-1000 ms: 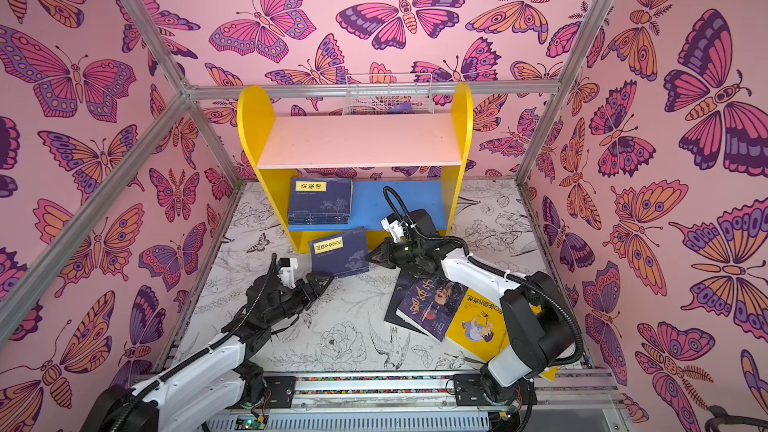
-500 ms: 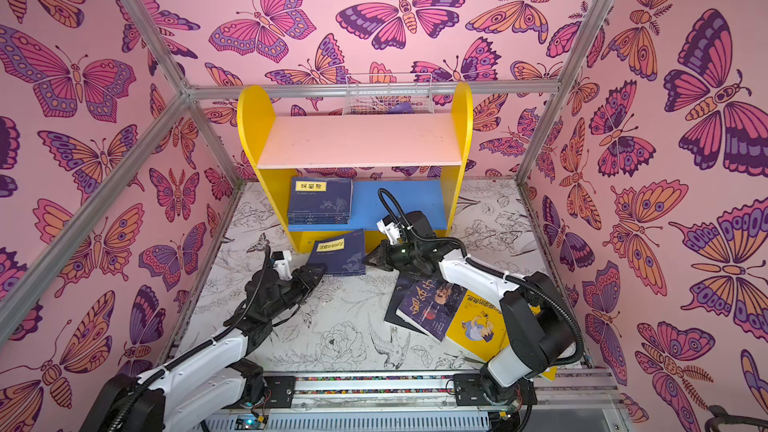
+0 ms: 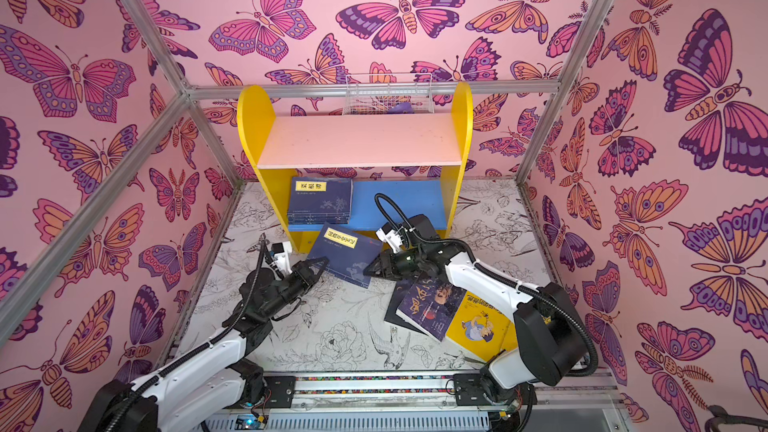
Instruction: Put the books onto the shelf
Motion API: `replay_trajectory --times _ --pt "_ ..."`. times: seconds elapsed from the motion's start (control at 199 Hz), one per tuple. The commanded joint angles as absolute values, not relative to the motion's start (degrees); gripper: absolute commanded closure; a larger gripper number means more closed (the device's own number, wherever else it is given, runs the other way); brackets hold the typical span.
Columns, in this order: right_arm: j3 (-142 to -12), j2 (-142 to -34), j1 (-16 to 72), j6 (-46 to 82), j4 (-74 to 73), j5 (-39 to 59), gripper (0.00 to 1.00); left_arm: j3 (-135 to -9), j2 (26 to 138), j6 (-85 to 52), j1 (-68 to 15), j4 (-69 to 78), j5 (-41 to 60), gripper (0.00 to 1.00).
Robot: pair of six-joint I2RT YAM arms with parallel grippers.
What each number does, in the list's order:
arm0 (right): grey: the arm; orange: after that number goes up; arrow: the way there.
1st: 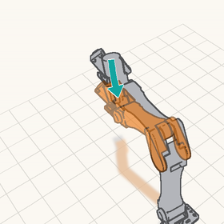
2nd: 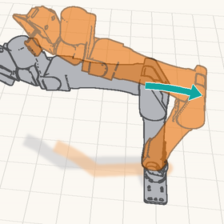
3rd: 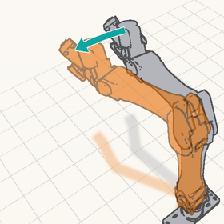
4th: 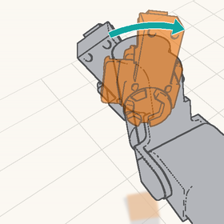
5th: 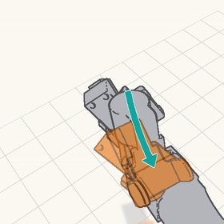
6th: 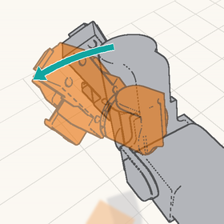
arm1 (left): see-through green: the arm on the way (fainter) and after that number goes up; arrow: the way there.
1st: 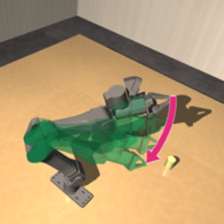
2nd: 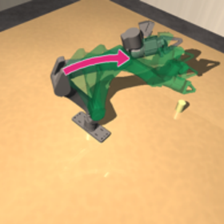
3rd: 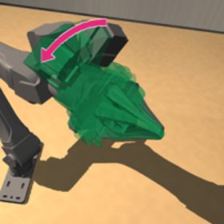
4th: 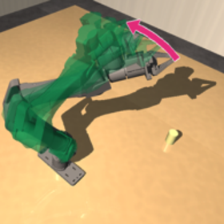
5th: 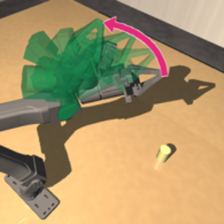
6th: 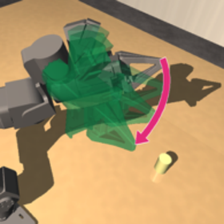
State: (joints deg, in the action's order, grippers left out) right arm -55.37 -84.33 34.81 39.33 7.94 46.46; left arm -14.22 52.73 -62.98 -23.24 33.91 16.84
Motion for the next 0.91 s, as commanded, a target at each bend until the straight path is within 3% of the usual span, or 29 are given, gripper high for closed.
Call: replay_trajectory --times 0.0,0.101,0.348,0.67,0.902 --pt "-53.16 -81.45 33.02 45.21 -2.96 50.53 0.37 -11.57 49.74 -60.13 -24.91 38.10 18.57 1.00" --pt "-51.77 -80.60 32.42 46.52 -4.70 51.89 0.32 -11.61 46.43 -59.70 -25.87 38.31 17.57 1.00" --pt "-48.87 -77.95 30.64 46.42 -2.21 52.74 0.32 -12.43 40.40 -58.26 -27.54 38.30 12.77 1.00" --pt "-47.38 -79.66 30.50 53.04 -12.49 56.17 0.32 -13.44 41.81 -57.00 -30.30 46.35 9.35 1.00" --pt "-47.37 -78.07 30.21 48.94 -6.63 55.62 0.33 -15.34 42.81 -54.93 -30.63 49.57 7.10 1.00"
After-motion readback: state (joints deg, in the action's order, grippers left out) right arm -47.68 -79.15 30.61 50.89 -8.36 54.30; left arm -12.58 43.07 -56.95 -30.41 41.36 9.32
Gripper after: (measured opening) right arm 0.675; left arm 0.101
